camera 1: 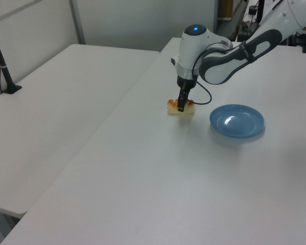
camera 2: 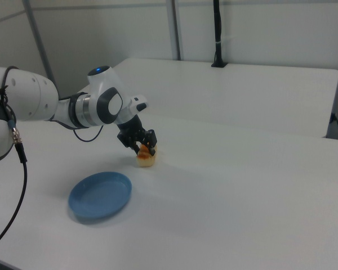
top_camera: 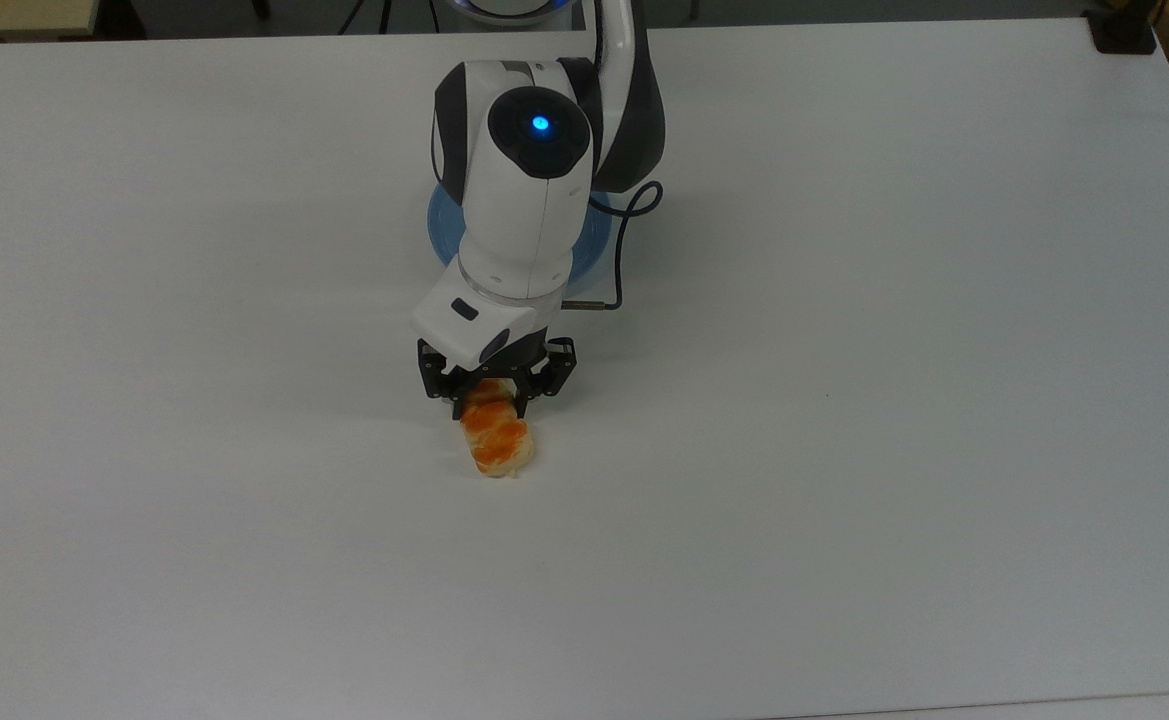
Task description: Put the bread on a plate
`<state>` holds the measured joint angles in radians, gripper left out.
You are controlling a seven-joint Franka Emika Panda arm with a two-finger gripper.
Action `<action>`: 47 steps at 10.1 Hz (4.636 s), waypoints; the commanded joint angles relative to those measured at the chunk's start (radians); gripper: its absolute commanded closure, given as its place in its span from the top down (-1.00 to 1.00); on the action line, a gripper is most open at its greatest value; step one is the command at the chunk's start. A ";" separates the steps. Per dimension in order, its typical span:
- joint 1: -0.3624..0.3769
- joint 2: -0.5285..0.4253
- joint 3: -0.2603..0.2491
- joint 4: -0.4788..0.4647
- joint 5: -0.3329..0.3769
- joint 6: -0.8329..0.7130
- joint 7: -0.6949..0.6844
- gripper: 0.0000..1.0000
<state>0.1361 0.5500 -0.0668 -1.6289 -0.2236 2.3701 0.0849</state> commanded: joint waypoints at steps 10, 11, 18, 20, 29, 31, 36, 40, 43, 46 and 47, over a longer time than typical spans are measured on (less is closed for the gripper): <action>0.005 -0.189 -0.007 -0.029 -0.005 -0.171 0.003 -0.31; 0.011 -0.244 -0.001 -0.090 0.021 -0.221 -0.032 -0.31; 0.026 -0.438 0.073 -0.354 0.092 -0.454 -0.157 -0.19; 0.033 -0.418 0.073 -0.361 0.092 -0.453 -0.146 0.08; -0.004 -0.421 0.065 -0.188 0.107 -0.465 -0.010 1.00; -0.039 -0.423 0.059 -0.102 0.109 -0.486 -0.005 1.00; -0.069 -0.470 -0.019 0.110 0.222 -0.701 -0.100 1.00; -0.067 -0.509 -0.073 0.106 0.253 -0.747 -0.137 1.00; -0.084 -0.530 -0.076 0.106 0.254 -0.782 -0.157 1.00; -0.107 -0.529 -0.073 0.109 0.254 -0.784 -0.154 1.00; -0.110 -0.529 -0.076 0.110 0.254 -0.782 -0.152 1.00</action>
<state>0.0458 0.0325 -0.1360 -1.5197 0.0042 1.6115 -0.0405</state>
